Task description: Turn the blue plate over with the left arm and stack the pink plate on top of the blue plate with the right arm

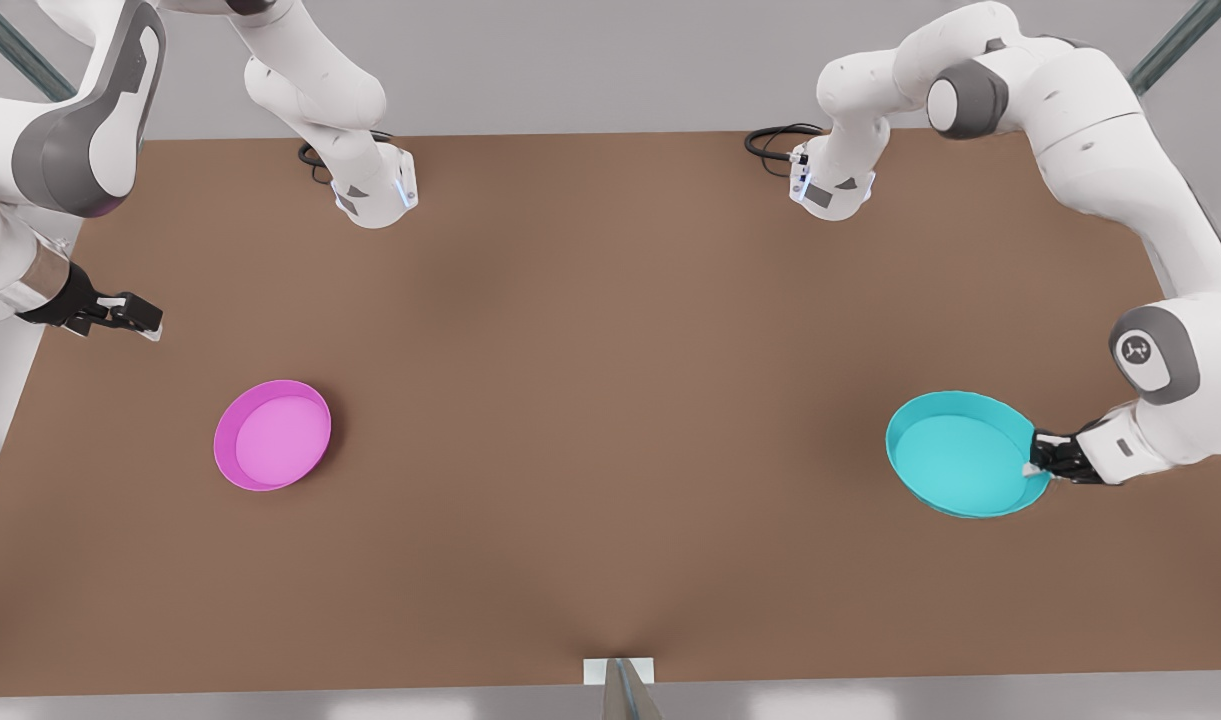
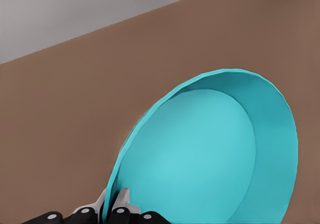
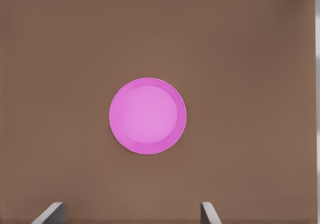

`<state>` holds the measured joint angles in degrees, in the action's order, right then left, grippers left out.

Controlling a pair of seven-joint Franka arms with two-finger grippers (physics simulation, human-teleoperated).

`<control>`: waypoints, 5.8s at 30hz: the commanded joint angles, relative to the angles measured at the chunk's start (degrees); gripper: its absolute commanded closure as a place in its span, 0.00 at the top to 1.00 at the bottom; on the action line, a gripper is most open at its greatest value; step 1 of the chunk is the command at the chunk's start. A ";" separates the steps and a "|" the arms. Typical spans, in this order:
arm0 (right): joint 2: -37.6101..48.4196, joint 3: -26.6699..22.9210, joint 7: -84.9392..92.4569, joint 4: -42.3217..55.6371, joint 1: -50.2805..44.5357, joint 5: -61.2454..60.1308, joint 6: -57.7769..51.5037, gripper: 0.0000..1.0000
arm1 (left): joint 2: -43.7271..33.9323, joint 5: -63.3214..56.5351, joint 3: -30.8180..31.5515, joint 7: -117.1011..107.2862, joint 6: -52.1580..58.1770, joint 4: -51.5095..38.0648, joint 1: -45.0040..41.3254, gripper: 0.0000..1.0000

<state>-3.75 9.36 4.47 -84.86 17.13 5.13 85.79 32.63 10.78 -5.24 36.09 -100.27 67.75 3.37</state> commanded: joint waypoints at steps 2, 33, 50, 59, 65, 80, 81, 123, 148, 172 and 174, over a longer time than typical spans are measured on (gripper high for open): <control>0.06 0.05 0.10 0.04 0.01 -0.03 -0.01 1.00 | -3.45 -11.30 -0.04 -52.68 2.45 -0.25 -9.95 0.21; -0.29 0.05 0.02 0.04 0.01 -0.12 -0.89 1.00 | 37.60 -67.21 -40.65 -173.29 -5.64 11.97 -94.51 0.21; -0.65 0.14 0.28 0.13 0.01 -0.12 -1.15 1.00 | 17.75 -23.54 -25.44 -154.50 5.70 -0.95 -99.35 1.00; -1.17 0.05 1.69 -21.40 10.56 -3.37 16.07 1.00 | -13.20 -0.06 -55.76 -38.46 34.09 -0.60 -72.37 1.00; -16.99 0.14 15.22 -19.47 18.91 -12.42 27.06 1.00 | -22.41 -10.60 2.48 -40.48 26.46 7.38 -13.85 1.00; -28.95 0.58 18.21 -17.80 18.03 -14.27 39.98 1.00 | -19.18 -5.07 3.04 -35.73 30.40 0.98 -11.11 1.00; -29.74 0.66 18.21 -17.80 17.94 -15.59 39.98 1.00 | -18.92 -5.16 3.13 -36.18 30.31 0.98 -11.11 1.00; -29.56 17.18 17.60 -15.95 17.50 -22.62 28.20 0.21 | -17.51 -5.86 4.53 -37.93 28.55 -2.44 -12.16 1.00; -36.51 12.62 -25.29 -7.34 -26.18 -21.21 45.08 0.21 | -18.83 -6.04 4.09 -37.76 29.43 -2.97 -12.16 1.00; -37.12 10.68 -24.59 -6.72 -25.74 -20.95 44.11 1.00 | -18.57 -7.09 4.53 -37.85 29.16 -2.97 -12.25 1.00; -35.01 10.68 -24.42 -6.81 -23.98 -20.86 41.83 1.00 | -18.56 -7.09 4.53 -37.85 29.16 -2.97 -12.16 1.00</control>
<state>-39.26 20.00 -16.40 -91.64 -7.22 -15.67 129.41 14.12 3.72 -0.71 -1.88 -71.10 64.80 -8.85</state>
